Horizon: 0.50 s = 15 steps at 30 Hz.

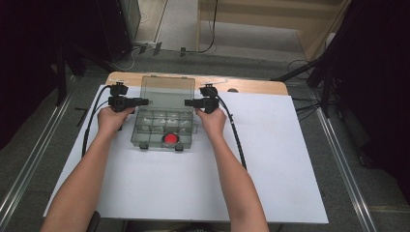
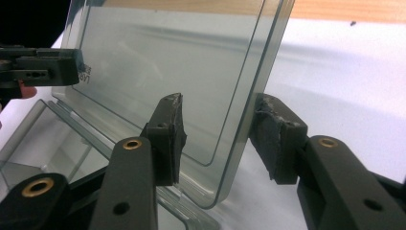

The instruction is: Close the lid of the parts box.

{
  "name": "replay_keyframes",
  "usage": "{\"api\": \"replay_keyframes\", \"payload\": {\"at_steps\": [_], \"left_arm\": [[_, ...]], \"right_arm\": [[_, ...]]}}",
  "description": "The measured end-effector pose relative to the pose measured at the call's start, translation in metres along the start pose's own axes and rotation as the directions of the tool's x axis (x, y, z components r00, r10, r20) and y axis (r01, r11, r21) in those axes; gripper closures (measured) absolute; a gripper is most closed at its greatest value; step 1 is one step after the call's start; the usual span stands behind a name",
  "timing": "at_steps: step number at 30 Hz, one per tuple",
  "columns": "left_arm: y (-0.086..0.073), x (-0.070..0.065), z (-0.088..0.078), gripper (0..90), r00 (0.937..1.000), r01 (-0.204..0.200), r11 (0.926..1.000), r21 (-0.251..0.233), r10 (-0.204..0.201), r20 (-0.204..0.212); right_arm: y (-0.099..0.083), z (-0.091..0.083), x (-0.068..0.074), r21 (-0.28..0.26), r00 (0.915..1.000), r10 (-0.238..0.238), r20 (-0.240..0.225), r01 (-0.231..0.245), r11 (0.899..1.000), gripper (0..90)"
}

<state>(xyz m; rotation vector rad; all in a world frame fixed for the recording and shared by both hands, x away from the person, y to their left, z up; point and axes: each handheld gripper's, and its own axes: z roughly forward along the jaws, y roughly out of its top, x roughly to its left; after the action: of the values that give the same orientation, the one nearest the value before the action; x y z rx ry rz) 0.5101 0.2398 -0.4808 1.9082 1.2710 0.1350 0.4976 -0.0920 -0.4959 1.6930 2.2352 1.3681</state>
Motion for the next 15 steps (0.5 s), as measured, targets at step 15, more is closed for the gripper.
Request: {"api": "replay_keyframes", "payload": {"at_steps": [15], "left_arm": [[0.002,-0.001,-0.004,59.9,0.9999,-0.004,1.0000,0.001,0.004,0.011]], "right_arm": [[0.015,-0.007,0.001,-0.015,0.9999,-0.005,-0.013,0.005,1.000,55.7]]}}
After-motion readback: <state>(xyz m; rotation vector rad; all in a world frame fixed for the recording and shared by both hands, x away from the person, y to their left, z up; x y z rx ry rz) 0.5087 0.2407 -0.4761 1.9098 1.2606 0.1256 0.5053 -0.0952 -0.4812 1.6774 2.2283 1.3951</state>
